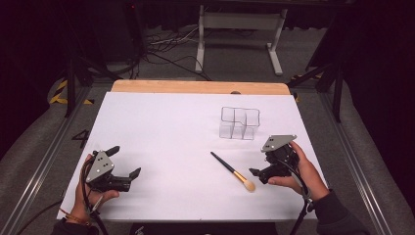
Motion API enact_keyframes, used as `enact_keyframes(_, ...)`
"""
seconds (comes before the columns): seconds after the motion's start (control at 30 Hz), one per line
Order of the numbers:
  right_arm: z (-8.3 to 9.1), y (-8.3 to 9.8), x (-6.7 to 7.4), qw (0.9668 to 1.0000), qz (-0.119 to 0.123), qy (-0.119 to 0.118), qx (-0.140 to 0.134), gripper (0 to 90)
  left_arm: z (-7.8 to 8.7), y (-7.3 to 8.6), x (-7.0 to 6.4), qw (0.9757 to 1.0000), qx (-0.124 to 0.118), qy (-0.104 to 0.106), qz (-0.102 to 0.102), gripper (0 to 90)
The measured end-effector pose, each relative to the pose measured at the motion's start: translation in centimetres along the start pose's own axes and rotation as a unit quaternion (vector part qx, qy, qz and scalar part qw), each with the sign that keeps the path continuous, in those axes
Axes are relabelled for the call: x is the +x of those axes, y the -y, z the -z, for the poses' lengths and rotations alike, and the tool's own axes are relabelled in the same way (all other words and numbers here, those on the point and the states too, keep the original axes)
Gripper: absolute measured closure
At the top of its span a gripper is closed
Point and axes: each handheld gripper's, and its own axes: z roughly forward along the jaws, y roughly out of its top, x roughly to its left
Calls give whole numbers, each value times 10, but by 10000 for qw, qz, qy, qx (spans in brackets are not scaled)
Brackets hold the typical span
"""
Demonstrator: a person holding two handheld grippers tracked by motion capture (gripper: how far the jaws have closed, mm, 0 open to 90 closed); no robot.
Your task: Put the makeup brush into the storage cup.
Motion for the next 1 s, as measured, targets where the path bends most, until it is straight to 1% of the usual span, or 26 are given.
enact_keyframes(0.17, -6, -2, 2, 9999, 4, -49, 116, 105, 0, 0, 0, 10000, 16, 9, -7, 11)
enact_keyframes(0.37, -15, -7, 6, 9995, 107, -82, 299, 105, 0, 0, 0, 10000, 22, 10, -34, 11)
enact_keyframes(0.43, -18, -9, 8, 9992, 163, -101, 363, 105, -1, 1, 0, 10000, 33, 16, -10, 12)
enact_keyframes(0.5, -23, -12, 10, 9988, 167, -119, 440, 106, -1, 1, 0, 10000, 42, 31, -10, 12)
enact_keyframes(0.57, -27, -14, 11, 9980, 263, -164, 548, 106, -1, 1, 0, 10000, 51, 29, -17, 13)
enact_keyframes(0.7, -33, -19, 15, 9969, 304, -187, 702, 106, -1, 1, 0, 9999, 73, 32, -67, 13)
enact_keyframes(0.8, -36, -22, 18, 9962, 296, -216, 794, 106, -2, 1, 0, 9999, 79, 52, -65, 14)
enact_keyframes(0.87, -37, -23, 19, 9957, 316, -221, 845, 106, -2, 1, 0, 9999, 85, 46, -68, 14)
enact_keyframes(0.9, -40, -25, 21, 9948, 350, -230, 932, 106, -2, 1, 0, 9999, 79, 53, -72, 14)
enact_keyframes(0.97, -41, -26, 22, 9945, 345, -249, 958, 106, -1, 1, 0, 9999, 84, 54, -71, 14)
enact_keyframes(1.0, -43, -27, 22, 9941, 391, -247, 985, 106, -2, 1, 0, 9999, 92, 60, -61, 14)
